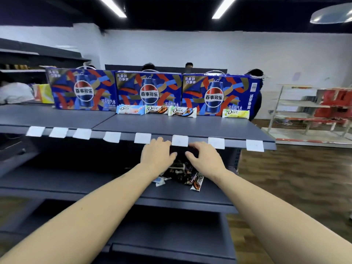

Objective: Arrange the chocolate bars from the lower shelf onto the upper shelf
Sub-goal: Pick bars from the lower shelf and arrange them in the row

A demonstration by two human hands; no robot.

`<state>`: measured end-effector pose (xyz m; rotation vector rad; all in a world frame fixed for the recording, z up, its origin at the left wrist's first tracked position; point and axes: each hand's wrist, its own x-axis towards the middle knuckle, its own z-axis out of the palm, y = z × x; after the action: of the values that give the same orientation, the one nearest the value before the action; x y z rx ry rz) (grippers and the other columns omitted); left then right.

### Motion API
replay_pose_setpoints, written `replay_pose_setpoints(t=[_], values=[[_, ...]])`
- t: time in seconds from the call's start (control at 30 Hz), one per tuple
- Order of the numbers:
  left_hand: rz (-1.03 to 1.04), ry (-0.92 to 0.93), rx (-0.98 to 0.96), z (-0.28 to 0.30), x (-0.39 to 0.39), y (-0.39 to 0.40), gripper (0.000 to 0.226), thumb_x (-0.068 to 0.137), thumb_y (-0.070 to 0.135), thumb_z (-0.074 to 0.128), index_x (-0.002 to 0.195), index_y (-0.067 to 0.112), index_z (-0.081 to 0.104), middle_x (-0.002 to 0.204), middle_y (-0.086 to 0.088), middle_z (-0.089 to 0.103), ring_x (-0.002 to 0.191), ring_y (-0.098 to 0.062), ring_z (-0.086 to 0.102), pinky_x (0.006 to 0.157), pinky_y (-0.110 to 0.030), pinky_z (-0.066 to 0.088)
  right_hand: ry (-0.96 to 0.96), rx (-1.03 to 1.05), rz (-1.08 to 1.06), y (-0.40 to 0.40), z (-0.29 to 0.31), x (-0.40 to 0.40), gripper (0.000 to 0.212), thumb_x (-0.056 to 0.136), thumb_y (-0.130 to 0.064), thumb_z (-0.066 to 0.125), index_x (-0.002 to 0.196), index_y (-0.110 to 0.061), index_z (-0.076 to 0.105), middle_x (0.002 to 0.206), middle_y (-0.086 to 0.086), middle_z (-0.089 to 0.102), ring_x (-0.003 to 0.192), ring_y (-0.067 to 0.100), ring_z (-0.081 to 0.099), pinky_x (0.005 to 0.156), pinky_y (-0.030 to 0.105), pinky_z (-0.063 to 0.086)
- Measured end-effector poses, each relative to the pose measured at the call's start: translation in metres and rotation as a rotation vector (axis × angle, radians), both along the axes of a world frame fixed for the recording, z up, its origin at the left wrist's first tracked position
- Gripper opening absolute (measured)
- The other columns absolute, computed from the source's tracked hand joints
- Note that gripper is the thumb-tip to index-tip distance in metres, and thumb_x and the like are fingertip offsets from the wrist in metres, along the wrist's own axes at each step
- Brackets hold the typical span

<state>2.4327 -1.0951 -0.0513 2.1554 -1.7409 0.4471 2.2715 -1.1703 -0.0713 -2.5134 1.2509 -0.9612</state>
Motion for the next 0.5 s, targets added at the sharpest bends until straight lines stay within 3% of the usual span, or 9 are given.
replay_pose_setpoints(t=[0.27,0.5], values=[[0.049,0.004,0.155,-0.061,0.011,0.044,0.047,0.09,0.053,0.047,0.126,0.024,0.056,0.119,-0.004,0.057,0.109,-0.025,0.054,0.089,-0.036,0.043,0.156,0.182,0.018,0.035,-0.053,0.008,0.05,0.089,-0.046,0.054,0.133,-0.022,0.056,0.133,0.001,0.056,0.124,0.027,0.05,0.098,0.036,0.045],[0.088,0.094,0.283,-0.123,0.042,0.053,0.051,0.094,0.051,0.046,0.136,0.023,0.048,0.127,-0.004,0.053,0.117,-0.025,0.049,0.095,-0.037,0.041,0.304,0.324,0.019,0.029,-0.107,0.035,0.061,0.094,-0.045,0.053,0.147,-0.018,0.038,0.147,0.005,0.042,0.135,0.027,0.037,0.111,0.039,0.034]])
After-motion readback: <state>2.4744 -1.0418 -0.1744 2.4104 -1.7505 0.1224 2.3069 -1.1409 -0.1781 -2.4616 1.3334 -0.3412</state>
